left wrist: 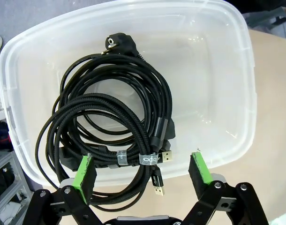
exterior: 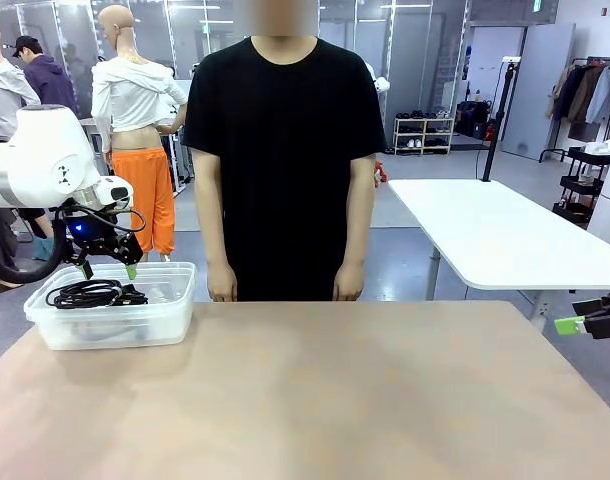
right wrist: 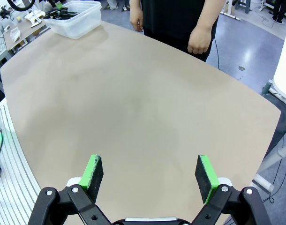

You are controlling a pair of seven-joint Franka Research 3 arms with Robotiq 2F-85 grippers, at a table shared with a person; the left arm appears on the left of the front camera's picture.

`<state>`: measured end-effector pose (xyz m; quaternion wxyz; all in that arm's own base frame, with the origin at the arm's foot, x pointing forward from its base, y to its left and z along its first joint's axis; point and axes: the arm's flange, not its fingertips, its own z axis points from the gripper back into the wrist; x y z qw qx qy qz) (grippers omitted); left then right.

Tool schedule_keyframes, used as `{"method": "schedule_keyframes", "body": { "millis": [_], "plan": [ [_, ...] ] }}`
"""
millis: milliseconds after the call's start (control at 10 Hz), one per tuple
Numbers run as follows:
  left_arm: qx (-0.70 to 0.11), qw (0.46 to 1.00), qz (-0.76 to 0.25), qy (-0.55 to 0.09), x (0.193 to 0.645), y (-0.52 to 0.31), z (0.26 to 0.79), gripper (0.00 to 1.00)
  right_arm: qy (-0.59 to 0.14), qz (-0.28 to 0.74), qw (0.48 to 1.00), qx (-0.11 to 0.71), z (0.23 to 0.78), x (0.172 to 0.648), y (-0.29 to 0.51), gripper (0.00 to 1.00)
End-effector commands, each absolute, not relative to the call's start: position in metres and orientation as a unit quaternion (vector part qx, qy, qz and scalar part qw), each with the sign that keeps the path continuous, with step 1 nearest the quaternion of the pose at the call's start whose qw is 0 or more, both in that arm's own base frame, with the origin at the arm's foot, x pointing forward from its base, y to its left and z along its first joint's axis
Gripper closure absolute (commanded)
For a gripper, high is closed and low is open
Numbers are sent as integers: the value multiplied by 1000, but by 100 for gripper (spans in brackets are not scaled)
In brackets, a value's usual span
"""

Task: Organize and store the cables.
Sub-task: Place the USB Extension Cable into the Organizing box.

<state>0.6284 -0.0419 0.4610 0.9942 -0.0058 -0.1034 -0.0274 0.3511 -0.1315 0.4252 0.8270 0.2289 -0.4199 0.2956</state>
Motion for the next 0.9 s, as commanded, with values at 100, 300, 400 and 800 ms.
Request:
{"method": "schedule_keyframes", "body": {
  "millis": [100,300,400,800],
  "plan": [
    [-5,994,-28,-103,628,-42,461,0,-417,299,826,232,425,351,-133,0],
    [-5,994,-28,-103,628,-42,461,0,-417,299,826,232,425,351,-133,0],
    [-5,994,-28,-103,628,-42,461,0,-417,299,826,232,425,351,-133,0],
    [-5,994,-28,-103,628,-42,461,0,-417,299,826,232,425,351,-133,0]
  ]
}}
